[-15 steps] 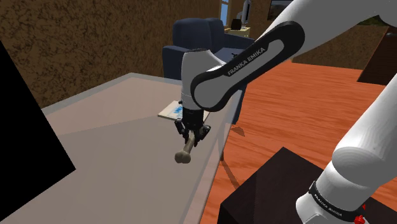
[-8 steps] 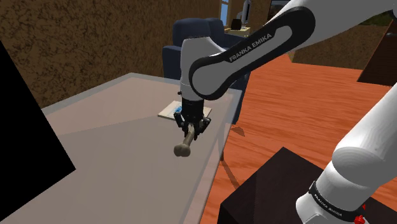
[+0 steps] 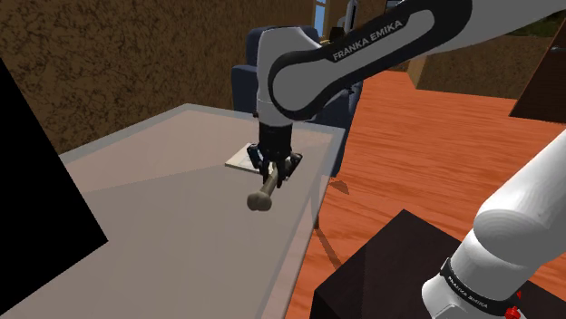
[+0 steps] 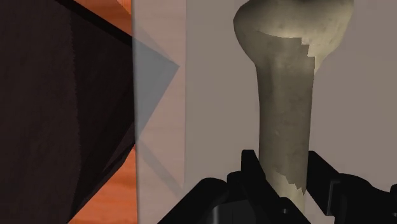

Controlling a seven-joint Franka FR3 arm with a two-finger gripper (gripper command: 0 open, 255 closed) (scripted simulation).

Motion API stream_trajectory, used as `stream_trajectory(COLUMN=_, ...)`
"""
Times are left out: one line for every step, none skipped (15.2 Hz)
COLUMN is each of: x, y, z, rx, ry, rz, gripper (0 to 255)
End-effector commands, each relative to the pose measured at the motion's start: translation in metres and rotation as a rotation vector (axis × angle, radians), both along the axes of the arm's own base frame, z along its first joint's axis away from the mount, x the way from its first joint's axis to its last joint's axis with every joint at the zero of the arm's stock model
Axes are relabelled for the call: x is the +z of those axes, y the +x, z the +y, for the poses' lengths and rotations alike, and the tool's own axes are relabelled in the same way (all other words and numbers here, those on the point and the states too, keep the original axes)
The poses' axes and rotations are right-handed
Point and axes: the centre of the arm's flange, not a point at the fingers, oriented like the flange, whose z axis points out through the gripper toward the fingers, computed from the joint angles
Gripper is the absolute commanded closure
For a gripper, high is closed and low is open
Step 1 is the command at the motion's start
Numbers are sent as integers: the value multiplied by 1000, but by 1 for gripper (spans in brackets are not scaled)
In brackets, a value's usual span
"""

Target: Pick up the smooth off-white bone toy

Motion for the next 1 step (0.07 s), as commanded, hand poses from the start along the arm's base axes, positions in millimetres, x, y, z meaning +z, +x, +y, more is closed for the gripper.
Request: stream_trajectory(x=3, y=0, z=-1, rx=0, ry=0, rz=0, gripper=255)
